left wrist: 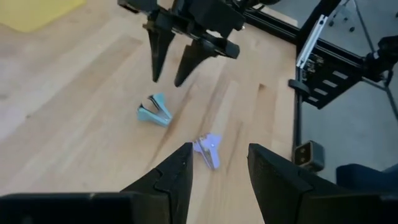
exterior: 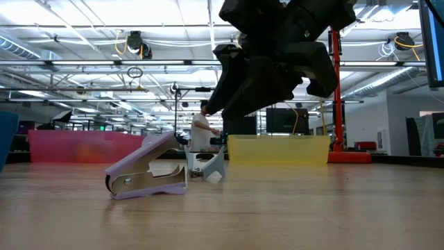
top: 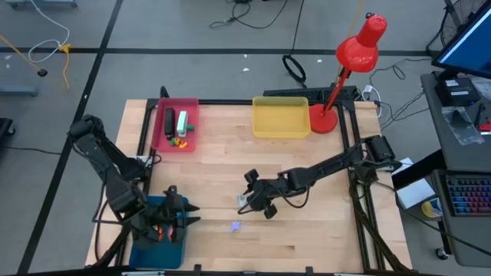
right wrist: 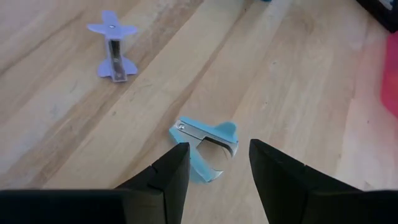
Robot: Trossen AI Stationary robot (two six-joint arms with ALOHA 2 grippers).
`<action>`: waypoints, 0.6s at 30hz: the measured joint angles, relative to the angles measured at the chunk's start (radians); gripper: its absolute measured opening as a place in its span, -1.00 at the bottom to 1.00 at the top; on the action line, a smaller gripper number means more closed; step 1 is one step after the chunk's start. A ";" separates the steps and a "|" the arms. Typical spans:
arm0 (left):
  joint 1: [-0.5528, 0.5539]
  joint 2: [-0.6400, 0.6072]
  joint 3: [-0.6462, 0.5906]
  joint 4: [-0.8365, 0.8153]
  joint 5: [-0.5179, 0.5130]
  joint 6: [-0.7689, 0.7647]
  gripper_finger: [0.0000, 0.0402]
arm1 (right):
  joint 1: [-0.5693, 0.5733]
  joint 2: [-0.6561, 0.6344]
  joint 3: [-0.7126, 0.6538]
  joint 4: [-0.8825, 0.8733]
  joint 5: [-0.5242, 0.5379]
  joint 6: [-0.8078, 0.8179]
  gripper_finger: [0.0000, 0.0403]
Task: Pick and place Stapler, Stapler remover, tape
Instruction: Put the light blue staple remover into the yellow bin
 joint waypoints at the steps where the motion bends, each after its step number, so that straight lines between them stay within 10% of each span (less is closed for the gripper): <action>1: 0.007 0.000 0.000 0.000 0.000 0.011 -0.24 | -0.004 0.000 0.000 0.000 -0.007 0.000 -0.20; 18: 0.081 0.000 0.000 0.045 0.039 0.135 -0.24 | 0.002 0.164 0.100 -0.074 0.053 -0.086 -0.14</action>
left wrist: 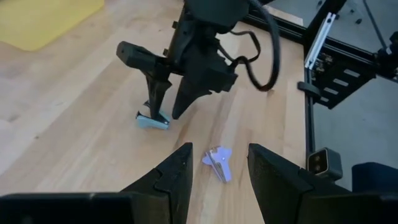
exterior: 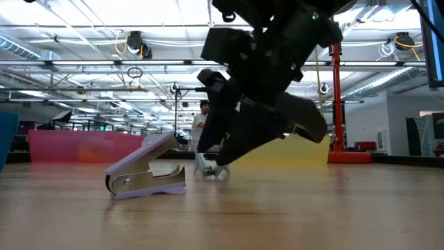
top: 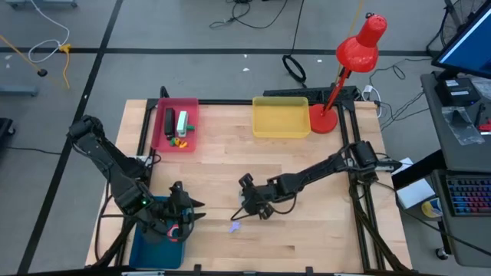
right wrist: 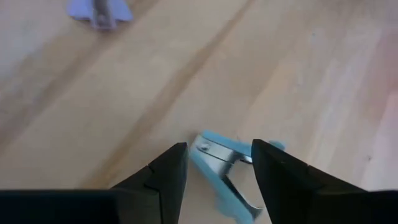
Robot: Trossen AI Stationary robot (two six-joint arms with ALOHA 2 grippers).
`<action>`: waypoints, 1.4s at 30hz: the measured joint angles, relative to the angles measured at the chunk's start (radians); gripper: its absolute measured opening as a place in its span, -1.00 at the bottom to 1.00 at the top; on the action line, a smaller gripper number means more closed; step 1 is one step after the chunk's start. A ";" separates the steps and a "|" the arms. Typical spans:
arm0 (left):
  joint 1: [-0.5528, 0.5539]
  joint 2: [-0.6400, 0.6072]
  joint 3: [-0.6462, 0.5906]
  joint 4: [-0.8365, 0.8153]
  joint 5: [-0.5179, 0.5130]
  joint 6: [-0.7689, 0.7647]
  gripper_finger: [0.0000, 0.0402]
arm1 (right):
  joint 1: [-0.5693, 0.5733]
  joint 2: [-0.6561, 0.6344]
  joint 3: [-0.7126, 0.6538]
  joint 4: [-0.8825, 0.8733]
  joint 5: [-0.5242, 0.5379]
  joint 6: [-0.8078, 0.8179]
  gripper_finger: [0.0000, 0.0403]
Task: Pick and place Stapler, Stapler remover, tape
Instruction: Put the light blue staple remover into the yellow bin
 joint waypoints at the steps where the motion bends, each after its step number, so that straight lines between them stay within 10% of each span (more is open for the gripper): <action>1: 0.000 0.000 0.000 0.000 0.003 0.000 -0.24 | 0.001 -0.001 0.001 0.000 -0.001 0.001 -0.13; 19: 0.000 0.000 0.000 0.000 0.009 -0.001 -0.24 | -0.048 0.026 0.000 -0.049 0.003 0.041 -0.25; 38: 0.000 0.000 0.000 0.006 0.009 0.007 -0.24 | -0.040 -0.012 -0.007 -0.090 0.055 0.059 -0.80; 42: 0.000 0.000 0.000 0.006 0.009 0.008 -0.24 | -0.038 -0.116 -0.003 -0.133 0.233 0.031 -0.80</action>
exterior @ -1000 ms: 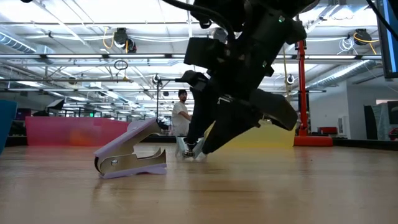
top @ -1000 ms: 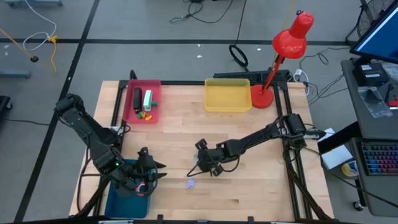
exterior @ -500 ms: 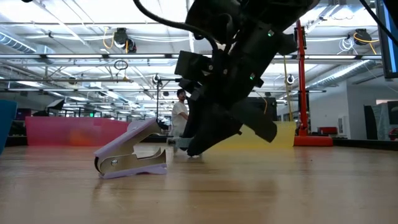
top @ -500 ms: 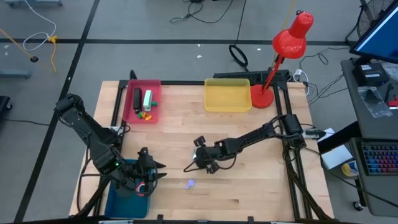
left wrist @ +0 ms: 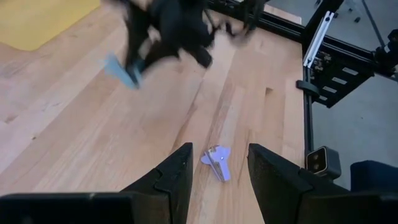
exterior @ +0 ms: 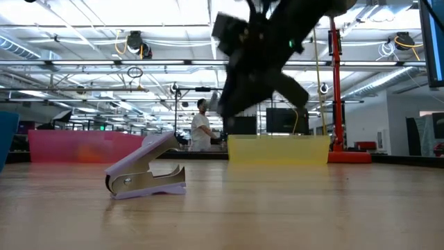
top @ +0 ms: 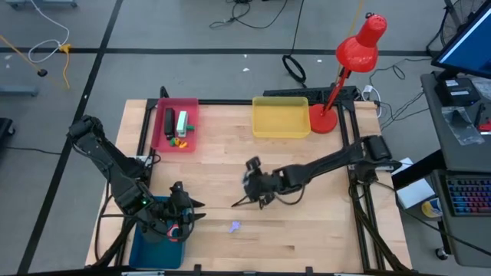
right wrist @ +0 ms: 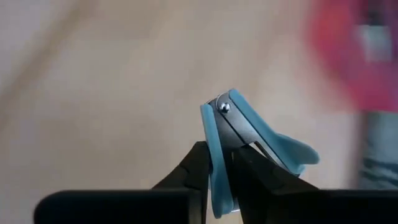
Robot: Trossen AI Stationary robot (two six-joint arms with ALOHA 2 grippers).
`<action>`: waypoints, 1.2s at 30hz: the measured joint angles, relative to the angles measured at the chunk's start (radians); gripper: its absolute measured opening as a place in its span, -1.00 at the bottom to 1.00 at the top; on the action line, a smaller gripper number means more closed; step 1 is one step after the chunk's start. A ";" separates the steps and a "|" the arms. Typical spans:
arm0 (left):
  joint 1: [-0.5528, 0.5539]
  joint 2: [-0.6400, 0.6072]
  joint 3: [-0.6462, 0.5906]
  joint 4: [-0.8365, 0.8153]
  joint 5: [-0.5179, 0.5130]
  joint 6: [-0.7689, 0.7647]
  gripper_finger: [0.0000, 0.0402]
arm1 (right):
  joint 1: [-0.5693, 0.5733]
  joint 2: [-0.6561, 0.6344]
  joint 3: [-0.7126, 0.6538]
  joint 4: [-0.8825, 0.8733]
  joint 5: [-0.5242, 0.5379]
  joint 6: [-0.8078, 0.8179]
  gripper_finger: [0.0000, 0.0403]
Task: Pick and place Stapler, Stapler remover, tape
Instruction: Put the light blue staple remover into the yellow bin
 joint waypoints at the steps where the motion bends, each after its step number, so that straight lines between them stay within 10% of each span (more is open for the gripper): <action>1: 0.000 0.000 0.000 0.000 0.000 0.002 -0.24 | -0.004 -0.030 0.000 -0.014 0.053 -0.008 -0.80; 12: 0.000 0.000 0.000 0.011 0.006 0.002 -0.24 | -0.207 -0.286 0.000 -0.155 0.205 -0.028 -0.80; 21: 0.000 0.000 0.000 0.014 0.009 0.025 -0.24 | -0.531 -0.383 0.000 -0.194 -0.140 0.046 -0.80; 36: 0.000 0.000 0.000 0.017 0.010 0.054 -0.24 | -0.826 -0.346 -0.220 -0.136 -0.262 0.089 -0.80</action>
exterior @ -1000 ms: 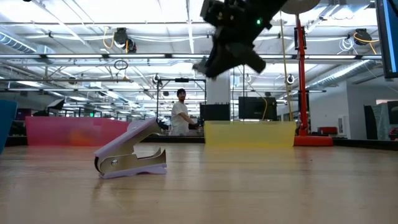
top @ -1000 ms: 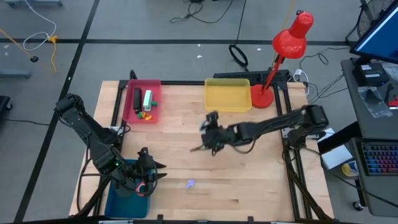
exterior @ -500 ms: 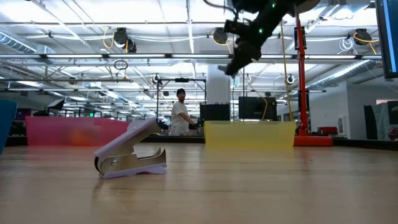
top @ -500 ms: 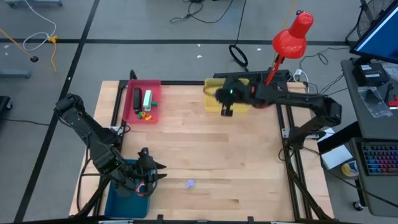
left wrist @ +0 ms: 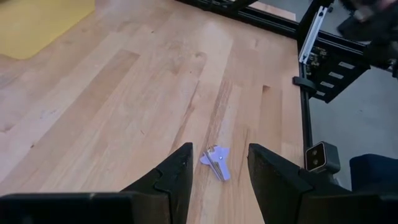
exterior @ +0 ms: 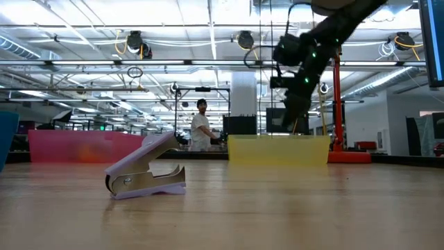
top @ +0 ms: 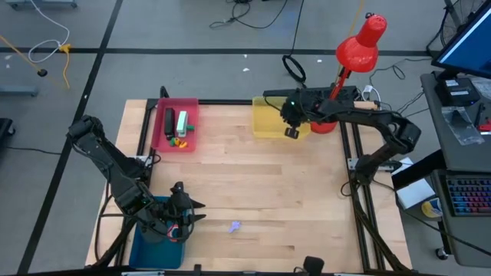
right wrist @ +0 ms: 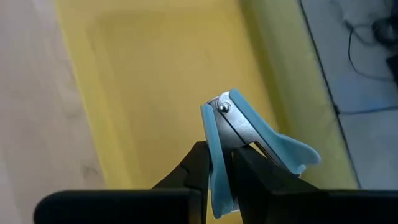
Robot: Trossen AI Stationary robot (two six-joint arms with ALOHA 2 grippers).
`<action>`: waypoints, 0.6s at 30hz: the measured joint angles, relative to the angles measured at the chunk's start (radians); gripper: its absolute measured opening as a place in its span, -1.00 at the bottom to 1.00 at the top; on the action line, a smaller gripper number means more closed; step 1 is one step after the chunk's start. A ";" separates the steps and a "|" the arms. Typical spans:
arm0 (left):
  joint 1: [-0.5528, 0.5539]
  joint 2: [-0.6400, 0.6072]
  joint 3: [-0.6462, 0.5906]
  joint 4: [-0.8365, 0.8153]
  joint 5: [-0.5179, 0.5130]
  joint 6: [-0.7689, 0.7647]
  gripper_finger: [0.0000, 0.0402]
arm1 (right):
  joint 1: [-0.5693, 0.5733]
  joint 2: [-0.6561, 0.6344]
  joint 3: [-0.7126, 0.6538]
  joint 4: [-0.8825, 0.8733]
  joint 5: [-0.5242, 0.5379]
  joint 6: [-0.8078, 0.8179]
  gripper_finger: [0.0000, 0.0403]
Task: Pick and place Stapler, Stapler remover, tape
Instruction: Put the light blue staple remover into the yellow bin
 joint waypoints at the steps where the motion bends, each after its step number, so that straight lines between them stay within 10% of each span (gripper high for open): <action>1: 0.000 0.000 0.000 0.000 0.000 0.001 -0.24 | -0.013 0.000 -0.024 0.018 0.000 0.000 -0.80; 18: 0.008 0.000 0.000 0.001 -0.022 -0.002 -0.24 | -0.105 0.000 -0.188 0.153 -0.006 -0.014 -0.53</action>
